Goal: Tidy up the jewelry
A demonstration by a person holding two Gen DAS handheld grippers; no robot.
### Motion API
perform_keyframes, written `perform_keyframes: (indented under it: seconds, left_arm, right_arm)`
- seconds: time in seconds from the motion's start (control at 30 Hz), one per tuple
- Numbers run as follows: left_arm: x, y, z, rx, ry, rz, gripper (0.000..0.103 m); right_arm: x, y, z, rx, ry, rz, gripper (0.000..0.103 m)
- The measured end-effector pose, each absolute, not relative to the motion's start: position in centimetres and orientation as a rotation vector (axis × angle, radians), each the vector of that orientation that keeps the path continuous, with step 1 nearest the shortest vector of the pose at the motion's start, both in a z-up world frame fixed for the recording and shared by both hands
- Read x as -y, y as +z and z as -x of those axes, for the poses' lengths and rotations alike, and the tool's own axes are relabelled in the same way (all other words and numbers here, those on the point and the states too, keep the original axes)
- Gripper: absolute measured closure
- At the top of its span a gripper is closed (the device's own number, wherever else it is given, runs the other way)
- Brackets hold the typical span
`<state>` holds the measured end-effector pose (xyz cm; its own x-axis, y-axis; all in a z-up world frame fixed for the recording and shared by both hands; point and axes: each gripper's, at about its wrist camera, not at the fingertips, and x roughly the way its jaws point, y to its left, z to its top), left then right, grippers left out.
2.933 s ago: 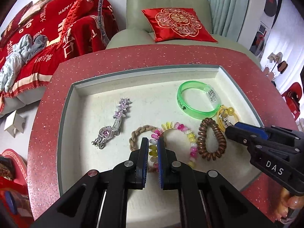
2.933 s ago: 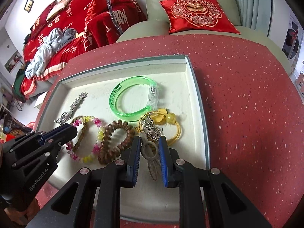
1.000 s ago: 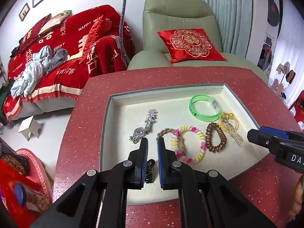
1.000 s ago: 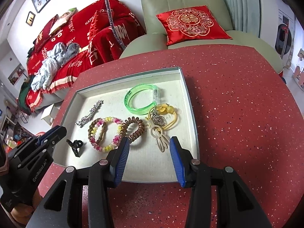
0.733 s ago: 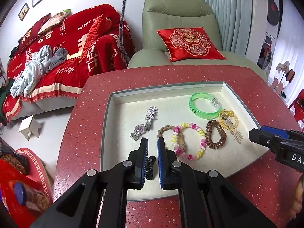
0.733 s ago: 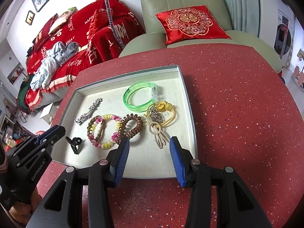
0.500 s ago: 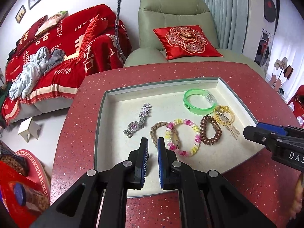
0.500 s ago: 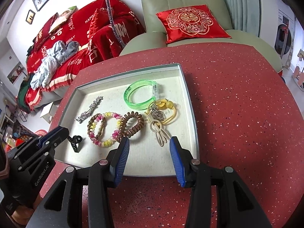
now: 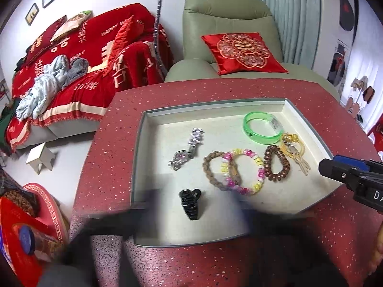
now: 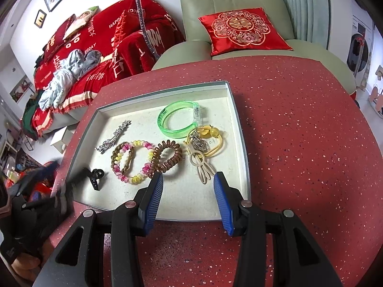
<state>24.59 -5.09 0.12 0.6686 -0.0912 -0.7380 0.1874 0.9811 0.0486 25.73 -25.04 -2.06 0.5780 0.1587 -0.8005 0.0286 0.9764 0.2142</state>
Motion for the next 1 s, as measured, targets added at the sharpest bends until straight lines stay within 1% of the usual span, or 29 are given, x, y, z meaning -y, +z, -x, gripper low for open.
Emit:
perform_keyframes:
  seconds: [0.07,0.23,0.27,0.3,0.33,0.37,0.4,0.63,0.77,0.83,0.87,0.9,0.93,1.0]
  left_arm:
    - [5.0,0.6,-24.1,-0.778,-0.135,-0.141,0.0]
    - [4.7,0.9,-24.2,-0.786,-0.136,-0.129,0.0]
    - [4.4,0.9,-24.3,-0.794,-0.134,-0.119,0.0]
    - [4.3,0.8,-24.3,-0.799,-0.132,-0.115,0.0]
    - [4.2,0.8,-24.3,-0.803,-0.128,-0.112,0.0]
    - [4.1,0.7,-24.3,-0.805,-0.126,-0.11,0.0]
    - [4.0,0.6,-24.1,-0.805,-0.124,-0.11,0.0]
    - [3.3,0.7,-23.3,-0.801,-0.111,-0.102,0.0]
    - [2.8,0.7,-22.6,-0.8,-0.104,-0.097,0.0]
    - [2.5,0.7,-22.3,-0.8,-0.1,-0.087,0.0]
    - [2.3,0.7,-22.1,-0.8,-0.098,-0.081,0.0]
    - [2.1,0.6,-22.0,-0.8,-0.097,-0.078,0.0]
    - [2.0,0.6,-21.8,-0.799,-0.094,-0.075,0.0]
    - [1.7,0.6,-21.5,-0.796,-0.09,-0.064,0.0]
  right_arm:
    - [24.9,-2.1,-25.7,-0.954,0.079,-0.211,0.055]
    - [24.5,-2.2,-25.8,-0.957,0.081,-0.203,0.055]
    - [24.3,-2.2,-25.8,-0.956,0.08,-0.186,0.053]
    - [24.1,-2.2,-25.8,-0.954,0.079,-0.173,0.043]
    - [23.9,-2.2,-25.7,-0.948,0.077,-0.16,0.036]
    - [23.8,-2.1,-25.6,-0.939,0.075,-0.151,0.027]
    - [23.6,-1.9,-25.5,-0.928,0.074,-0.144,0.025]
    - [22.7,-1.5,-25.0,-0.902,0.063,-0.102,0.021]
    - [22.3,-1.2,-24.2,-0.867,0.057,-0.084,0.013]
    - [22.1,-1.1,-24.0,-0.853,0.055,-0.078,0.013]
    - [22.0,-1.1,-23.8,-0.847,0.055,-0.076,0.012]
    - [22.0,-1.0,-23.7,-0.841,0.055,-0.077,0.004]
    - [22.0,-1.1,-23.5,-0.839,0.056,-0.08,0.0]
    - [22.1,-1.1,-23.2,-0.825,0.061,-0.093,0.0]
